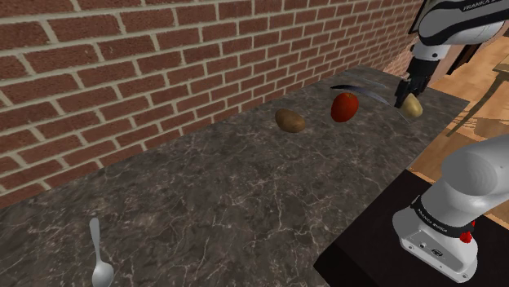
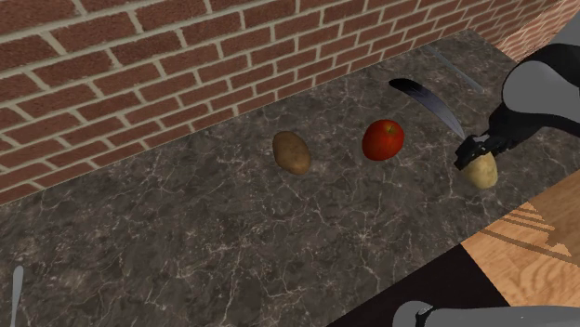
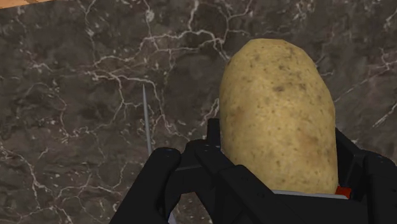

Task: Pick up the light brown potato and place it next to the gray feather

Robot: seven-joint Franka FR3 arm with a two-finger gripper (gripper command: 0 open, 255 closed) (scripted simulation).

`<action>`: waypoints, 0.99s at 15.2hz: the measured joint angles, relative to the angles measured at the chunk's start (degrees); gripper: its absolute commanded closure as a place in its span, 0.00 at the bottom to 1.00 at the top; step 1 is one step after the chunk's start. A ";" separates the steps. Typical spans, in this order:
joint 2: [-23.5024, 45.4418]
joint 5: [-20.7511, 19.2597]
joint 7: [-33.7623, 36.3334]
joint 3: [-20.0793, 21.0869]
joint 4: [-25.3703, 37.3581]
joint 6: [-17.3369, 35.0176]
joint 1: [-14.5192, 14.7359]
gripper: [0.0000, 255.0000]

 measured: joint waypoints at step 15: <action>6.80 -0.14 -0.64 -2.12 -6.82 13.54 0.33 1.00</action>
